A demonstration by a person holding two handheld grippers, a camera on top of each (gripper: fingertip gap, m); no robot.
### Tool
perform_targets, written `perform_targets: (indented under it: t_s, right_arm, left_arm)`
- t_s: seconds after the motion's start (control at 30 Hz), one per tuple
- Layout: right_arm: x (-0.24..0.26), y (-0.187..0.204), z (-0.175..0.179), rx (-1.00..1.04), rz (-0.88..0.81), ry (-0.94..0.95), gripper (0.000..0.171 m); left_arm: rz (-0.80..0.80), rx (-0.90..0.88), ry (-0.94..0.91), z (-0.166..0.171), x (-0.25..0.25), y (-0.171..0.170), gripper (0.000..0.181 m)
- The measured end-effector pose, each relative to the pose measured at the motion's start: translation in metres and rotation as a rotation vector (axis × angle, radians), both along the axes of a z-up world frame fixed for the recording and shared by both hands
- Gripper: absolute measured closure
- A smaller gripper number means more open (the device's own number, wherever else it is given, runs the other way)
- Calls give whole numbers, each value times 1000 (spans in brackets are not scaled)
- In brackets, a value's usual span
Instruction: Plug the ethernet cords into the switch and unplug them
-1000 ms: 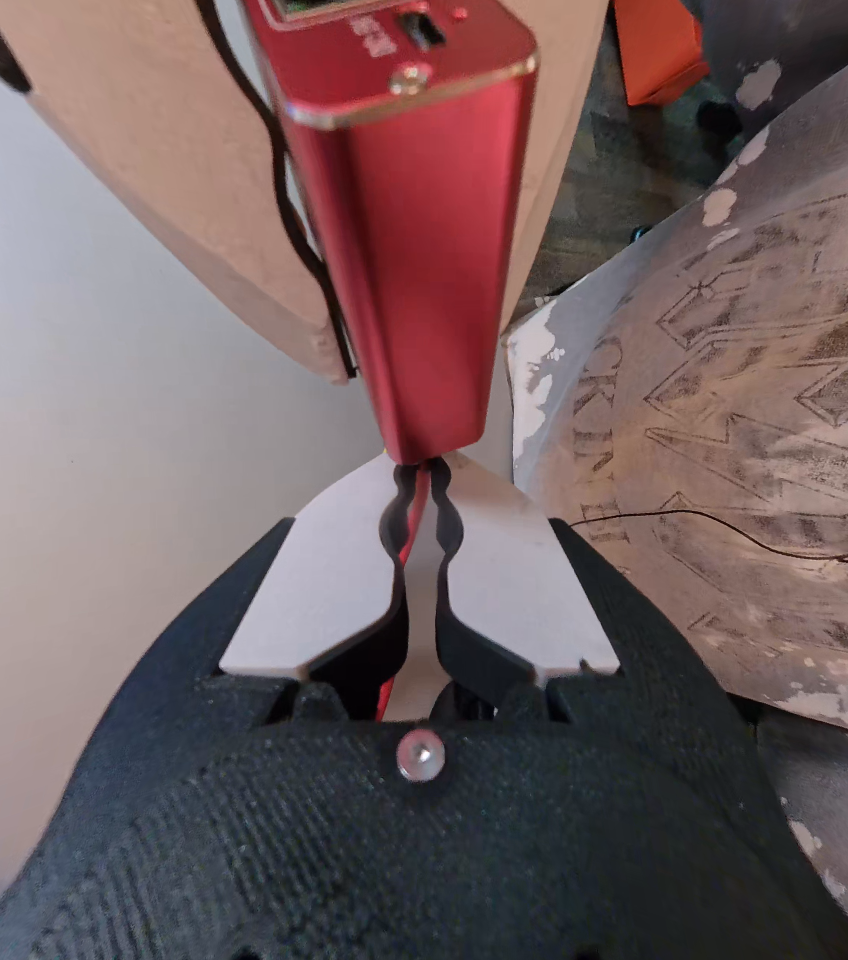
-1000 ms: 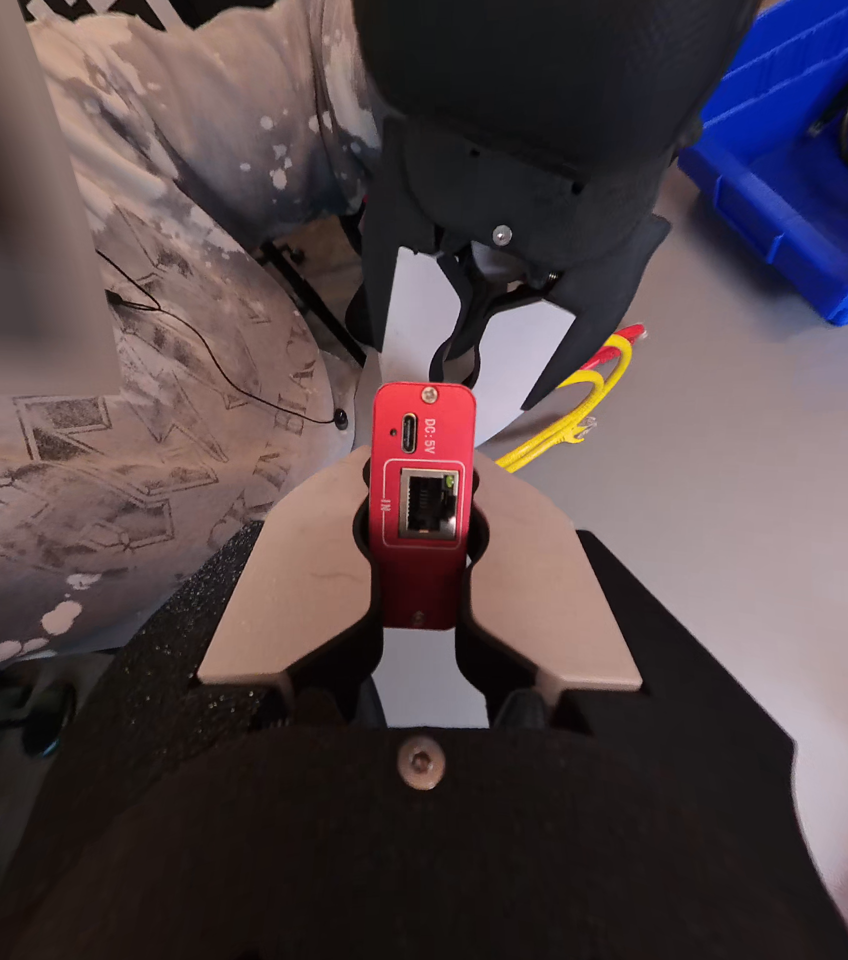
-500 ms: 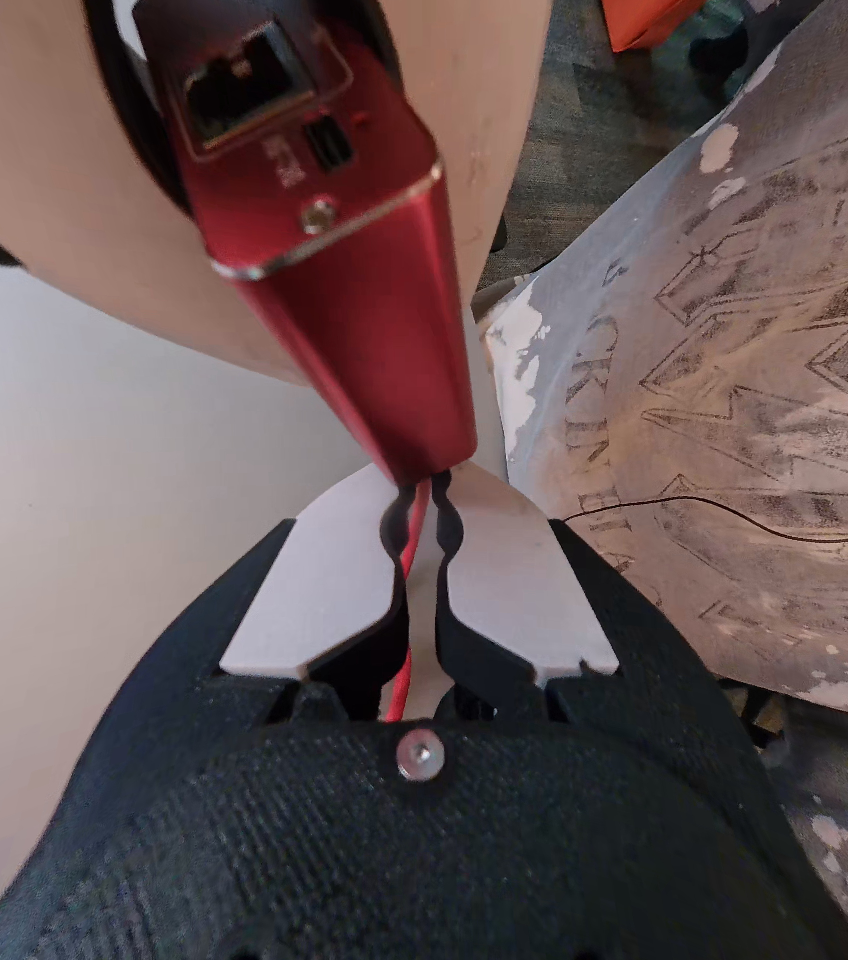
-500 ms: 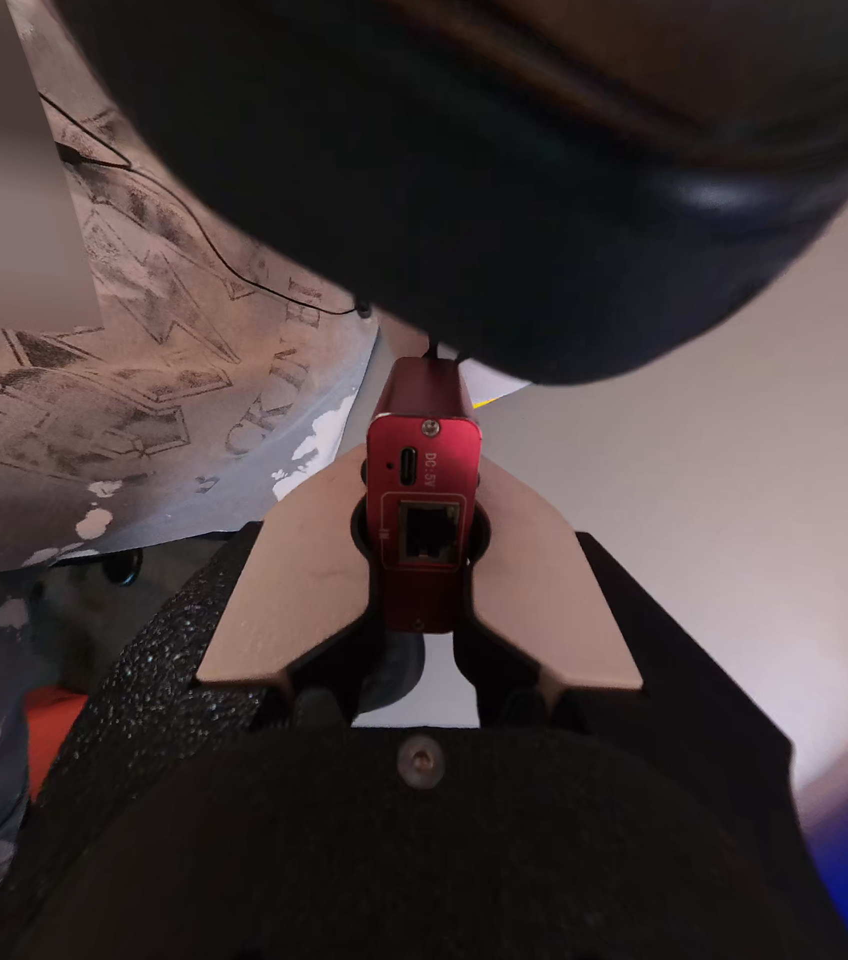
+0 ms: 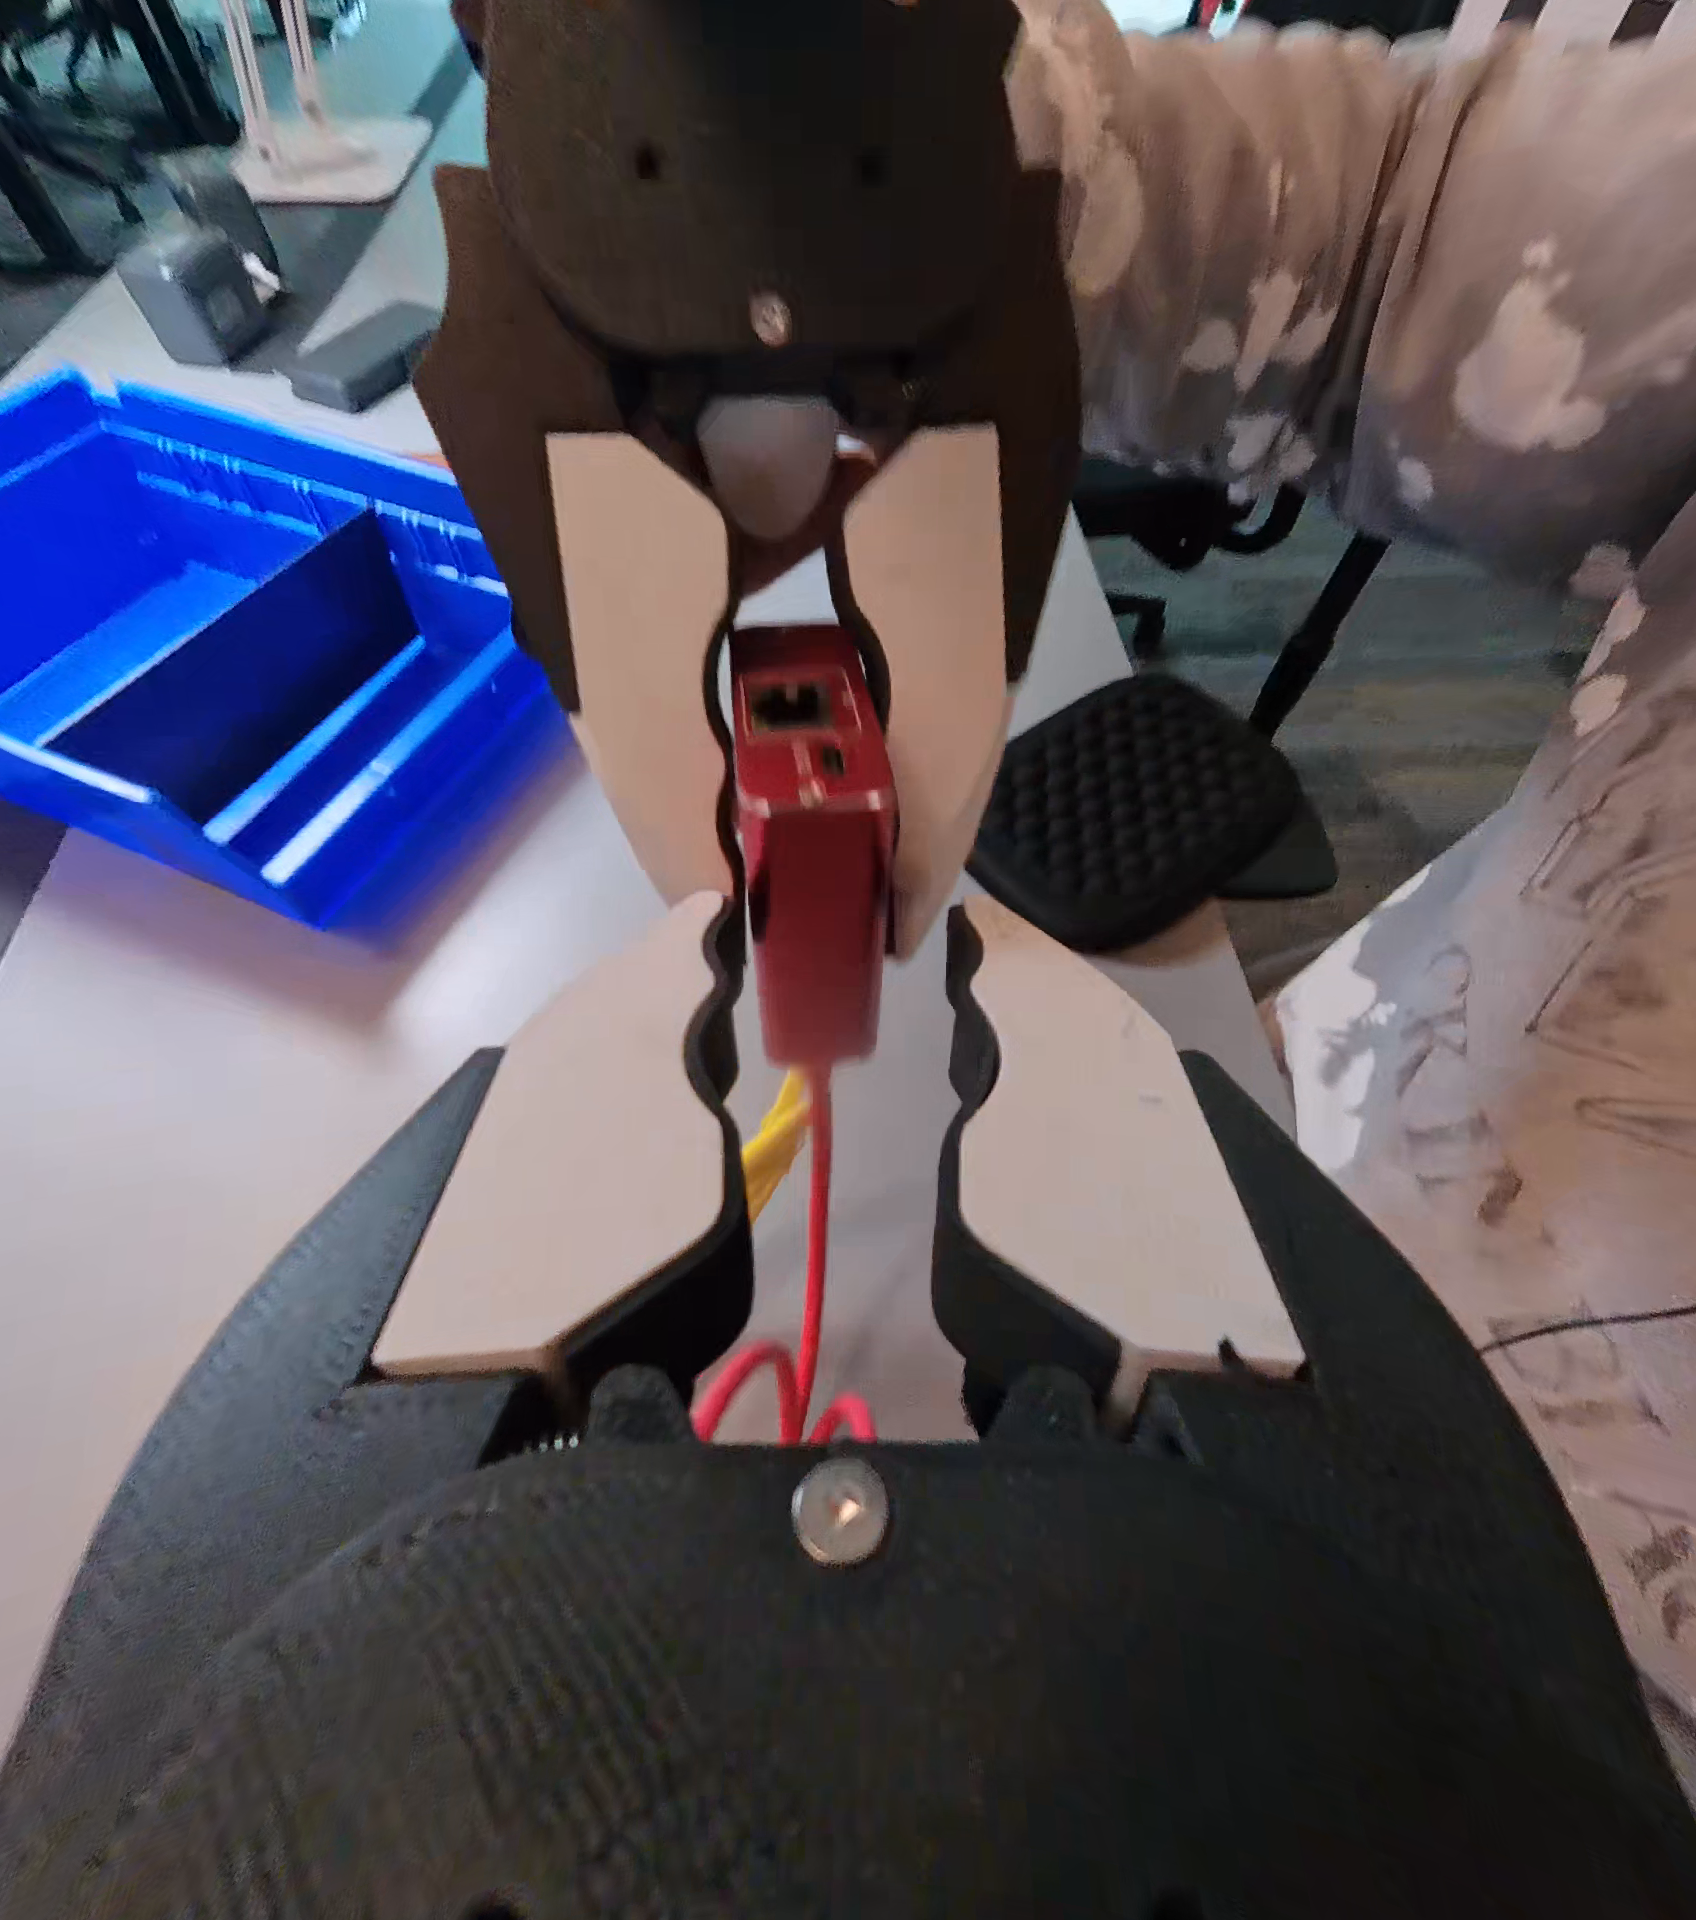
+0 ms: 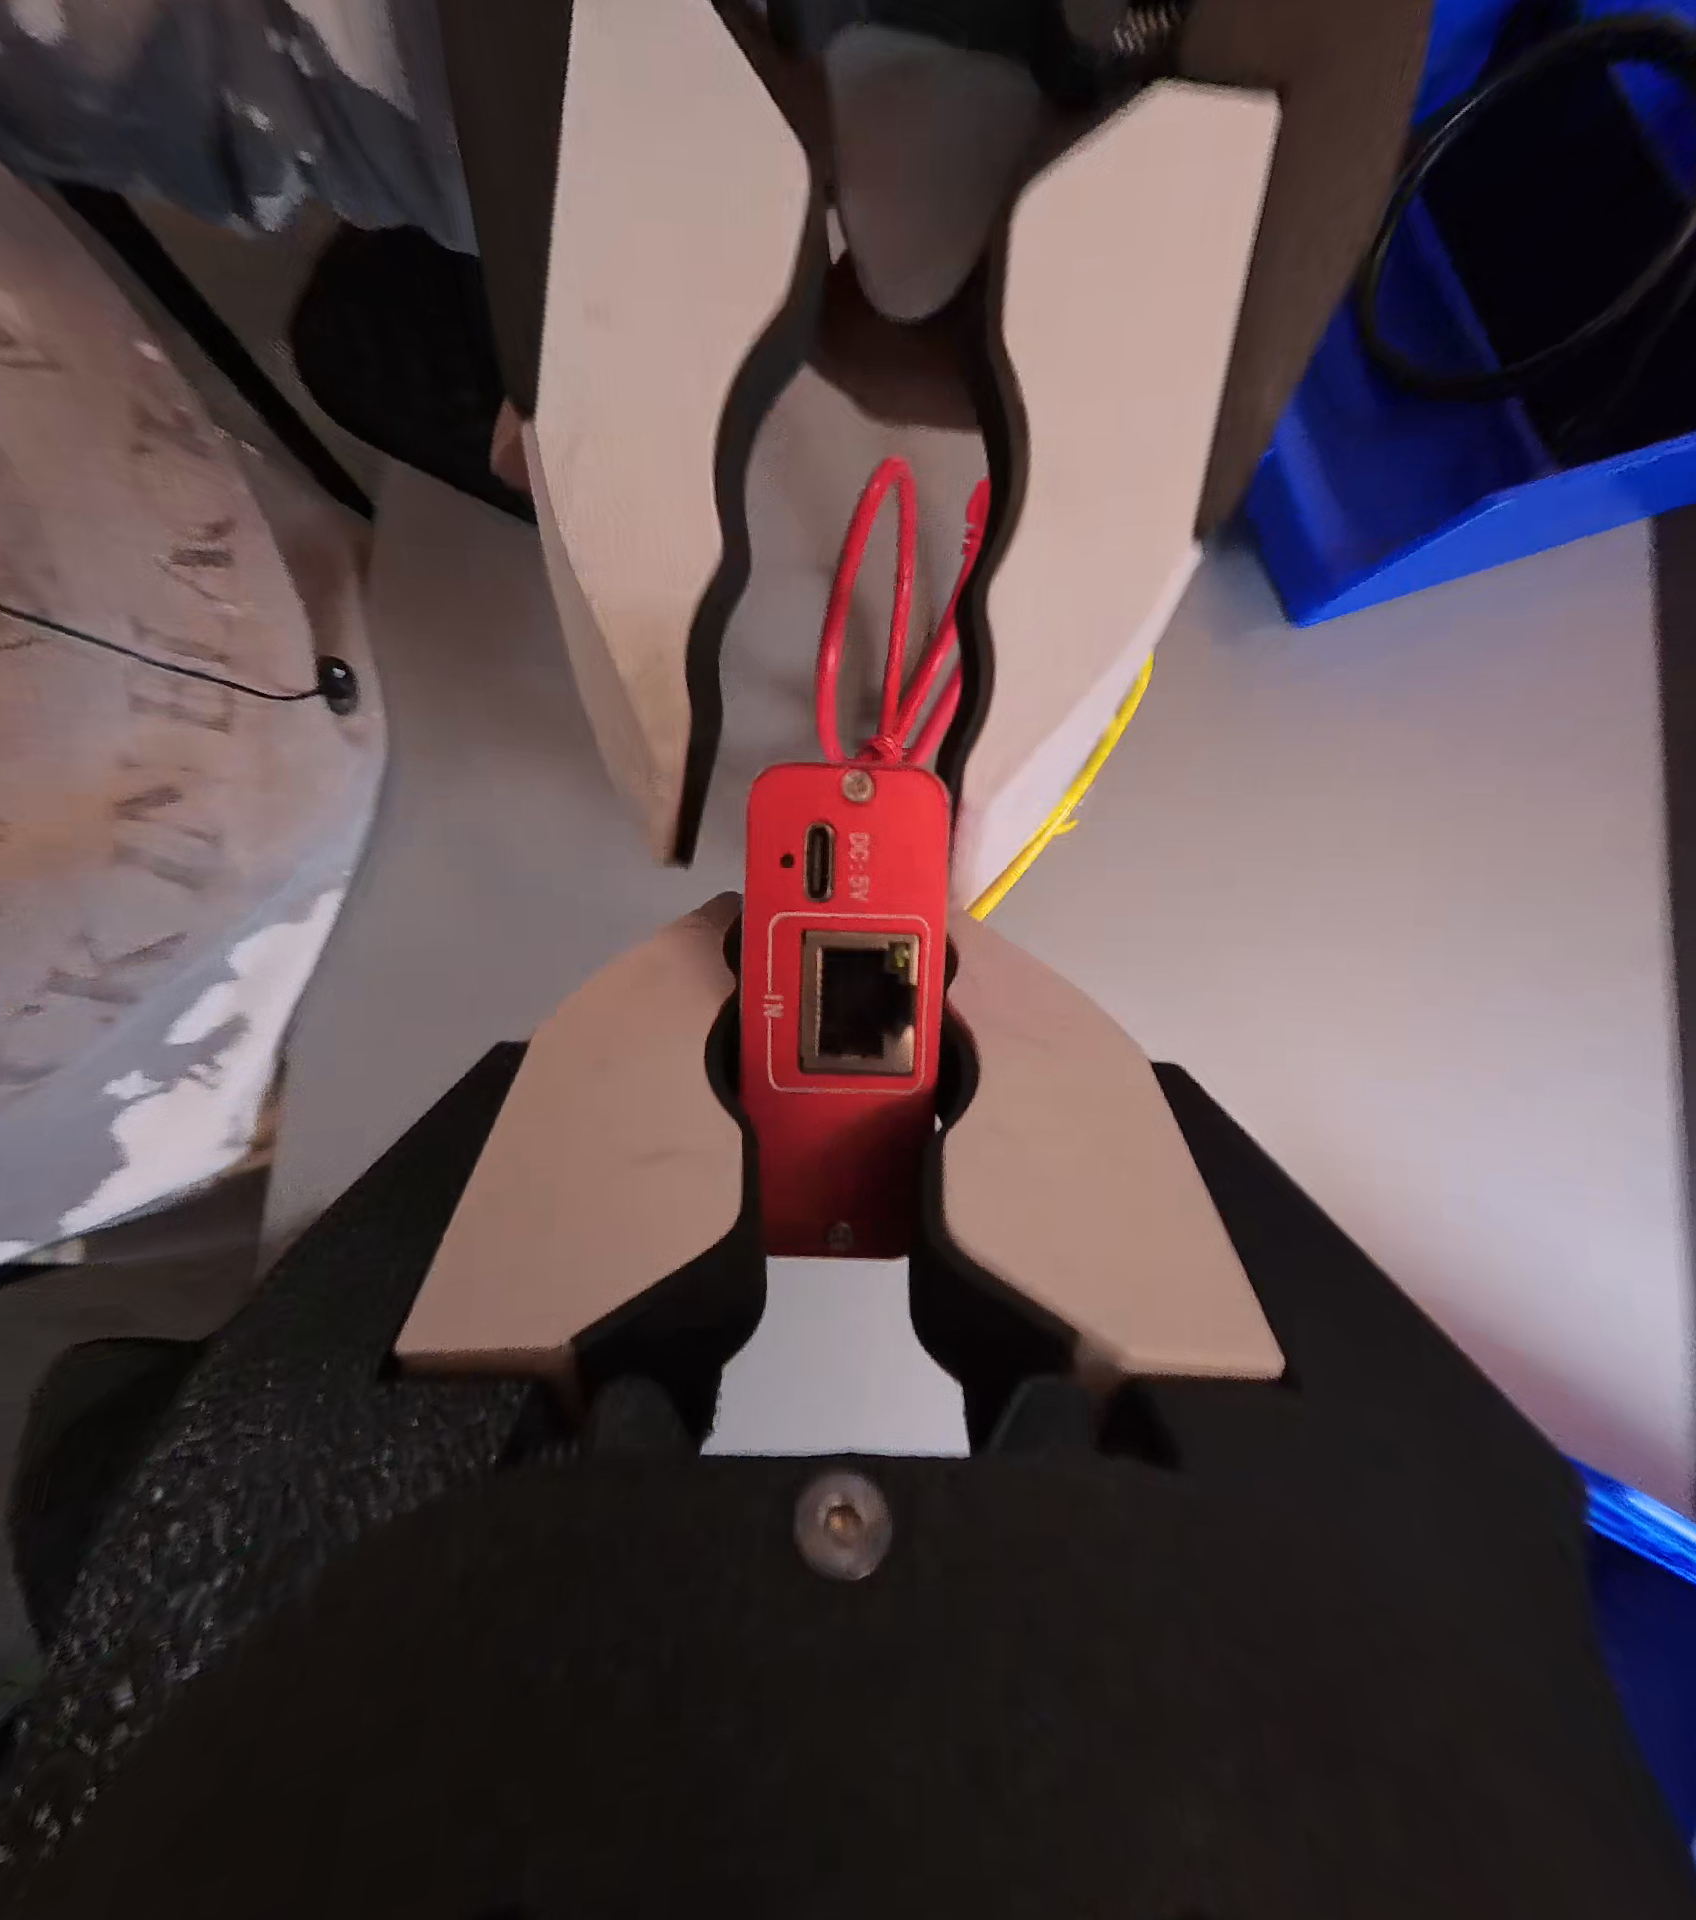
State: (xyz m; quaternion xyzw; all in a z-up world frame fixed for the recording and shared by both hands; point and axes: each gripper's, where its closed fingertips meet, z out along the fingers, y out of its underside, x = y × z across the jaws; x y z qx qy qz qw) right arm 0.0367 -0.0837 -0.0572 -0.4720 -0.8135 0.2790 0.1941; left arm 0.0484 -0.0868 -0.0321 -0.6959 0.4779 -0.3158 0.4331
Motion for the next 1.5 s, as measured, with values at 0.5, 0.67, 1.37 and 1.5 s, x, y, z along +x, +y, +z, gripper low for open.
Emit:
perform_targets:
  t_s: [0.5, 0.67, 1.37, 1.5]
  right_arm:
    - [-4, -5, 92, -118, -121, 871, 144]
    - [2, 7, 86, 177, -94, 612, 145]
    - [-50, 24, 85, -40, -421, 915, 146]
    - [-103, -18, 14, -619, -341, 690, 131]
  left_arm:
    - [-95, 379, -359, 83, -7, -10, 155]
    - [-17, 399, -201, 69, -18, 3, 149]
    - [376, 294, -517, 82, -107, 66, 154]
    - [382, 255, -661, 89, -115, 69, 154]
